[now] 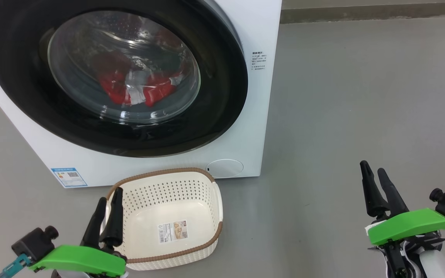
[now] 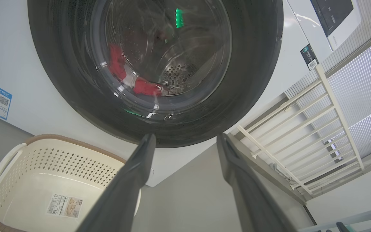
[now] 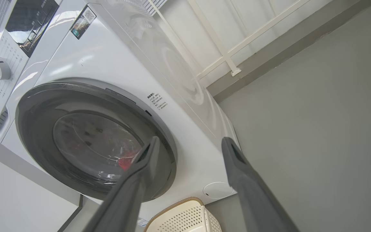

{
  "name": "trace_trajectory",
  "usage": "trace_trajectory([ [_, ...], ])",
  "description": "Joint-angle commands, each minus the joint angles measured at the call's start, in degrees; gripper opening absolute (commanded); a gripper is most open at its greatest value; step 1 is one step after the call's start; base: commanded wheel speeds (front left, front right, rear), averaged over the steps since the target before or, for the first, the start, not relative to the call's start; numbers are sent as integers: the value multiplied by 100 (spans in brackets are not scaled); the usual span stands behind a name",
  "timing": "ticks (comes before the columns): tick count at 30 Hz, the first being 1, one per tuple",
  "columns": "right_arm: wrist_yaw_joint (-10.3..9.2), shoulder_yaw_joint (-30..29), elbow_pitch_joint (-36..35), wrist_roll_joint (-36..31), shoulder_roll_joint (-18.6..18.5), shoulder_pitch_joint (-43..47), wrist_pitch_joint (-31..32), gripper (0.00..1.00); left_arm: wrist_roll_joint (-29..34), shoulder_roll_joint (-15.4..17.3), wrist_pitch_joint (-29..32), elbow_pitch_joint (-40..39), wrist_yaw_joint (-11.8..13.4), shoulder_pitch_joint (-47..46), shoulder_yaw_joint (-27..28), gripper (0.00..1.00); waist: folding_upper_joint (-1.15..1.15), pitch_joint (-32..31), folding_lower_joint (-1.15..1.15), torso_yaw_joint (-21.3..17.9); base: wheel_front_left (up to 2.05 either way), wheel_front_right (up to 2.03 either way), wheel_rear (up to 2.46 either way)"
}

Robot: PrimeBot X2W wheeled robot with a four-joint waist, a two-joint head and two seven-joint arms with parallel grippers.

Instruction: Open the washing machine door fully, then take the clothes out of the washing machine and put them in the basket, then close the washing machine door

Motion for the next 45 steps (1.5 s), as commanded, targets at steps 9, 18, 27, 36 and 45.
trace_trajectory([
  [9, 33, 174, -252, -716, -67, -325, -221, 100, 688, 78, -222, -177, -29, -392, -27, 100, 0, -5, 0, 3, 0, 0, 0],
  [18, 37, 269, -317, -1266, -98, -392, -372, 100, 1298, 87, -374, -253, -32, -478, -42, 100, 0, -13, 0, 8, 0, 0, 0],
  [27, 40, 324, -358, -1775, -126, -448, -507, 100, 1840, 92, -510, -281, -35, -549, -90, 100, 0, -24, 0, 18, 0, 0, 0],
  [36, 44, 425, -378, -2438, -146, -567, -675, 100, 2538, 120, -680, -337, -38, -654, -67, 100, 0, 6, 0, -27, 0, 0, 0],
  [45, 47, 467, -398, -3011, -179, -671, -827, 100, 3084, 152, -834, -318, -41, -738, -57, 100, 0, 17, 0, -48, 0, 0, 0],
])
